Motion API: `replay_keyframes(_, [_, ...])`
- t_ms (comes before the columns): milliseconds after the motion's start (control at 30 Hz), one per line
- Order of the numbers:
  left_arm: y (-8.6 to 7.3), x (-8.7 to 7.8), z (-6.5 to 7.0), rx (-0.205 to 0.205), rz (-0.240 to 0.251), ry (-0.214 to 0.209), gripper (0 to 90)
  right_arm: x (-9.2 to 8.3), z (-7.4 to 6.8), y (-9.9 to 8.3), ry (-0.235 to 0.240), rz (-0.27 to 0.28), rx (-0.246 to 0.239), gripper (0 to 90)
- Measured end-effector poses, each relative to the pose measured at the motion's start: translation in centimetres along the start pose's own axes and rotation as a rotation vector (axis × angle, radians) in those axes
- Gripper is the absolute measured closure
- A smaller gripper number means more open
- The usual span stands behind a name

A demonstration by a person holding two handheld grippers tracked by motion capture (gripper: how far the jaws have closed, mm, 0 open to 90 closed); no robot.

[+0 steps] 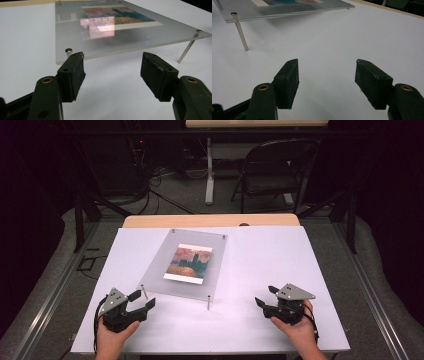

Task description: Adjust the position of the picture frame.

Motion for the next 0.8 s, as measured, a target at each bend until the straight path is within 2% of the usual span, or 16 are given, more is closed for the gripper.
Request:
replay_keyframes(100, [0.0, -0.1, -0.1, -0.010, 0.011, -0.002, 35.5, 0.0, 0.0, 0.0, 0.003, 0.003, 0.004, 37.0])
replay_keyframes(233, [-0.1, -0.4, -0.5, -0.026, 0.026, 0.015, 37.9, -0.1, 0.0, 0.1, 0.008, 0.009, 0.008, 37.6])
replay_keyframes(367, [-0.1, -0.7, -0.5, -0.013, 0.021, 0.031, 38.2, 0.0, 0.0, 0.2, 0.013, 0.012, 0.018, 38.1])
replay_keyframes(467, [-0.3, -1.1, -0.8, -0.009, -0.005, 0.057, 38.0, 0.1, -0.3, 0.3, 0.027, 0.014, 0.013, 40.1])
replay_keyframes(533, [-0.4, -1.3, -1.1, -0.025, -0.015, 0.039, 38.9, 0.2, -0.6, 0.4, 0.030, 0.014, 0.003, 40.4])
replay_keyframes(633, [-0.5, -1.5, -1.6, -0.048, -0.013, 0.052, 38.9, 0.3, -0.8, 0.4, 0.034, 0.018, 0.000, 40.4])
replay_keyframes(667, [-0.7, -1.4, -2.0, -0.071, -0.033, 0.069, 38.7, 0.3, -0.9, 0.5, 0.038, 0.013, 0.003, 40.9])
replay_keyframes(700, [-0.7, -1.4, -2.0, -0.071, -0.033, 0.069, 39.2, 0.3, -0.9, 0.5, 0.044, 0.005, 0.004, 41.0])
replay_keyframes(733, [-0.9, -1.2, -2.5, -0.097, -0.047, 0.052, 40.7, 0.4, -1.0, 0.4, 0.046, 0.004, 0.004, 41.4])
replay_keyframes(767, [-0.9, -1.2, -2.5, -0.097, -0.047, 0.052, 41.9, 0.4, -1.0, 0.4, 0.046, 0.004, 0.004, 41.4])
replay_keyframes(800, [-0.9, -0.9, -2.7, -0.115, -0.053, 0.036, 41.9, 0.4, -1.0, 0.4, 0.046, 0.004, 0.004, 41.6])
Point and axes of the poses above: each handheld gripper's, and its own axes: x roughly forward along the jaws, y roughly out of its top, z roughly to its right, the point moved 2 cm from there along x, roughly forward along the jaws, and after that the axes turned 5 degrees about -y, right-handed, at the moved point
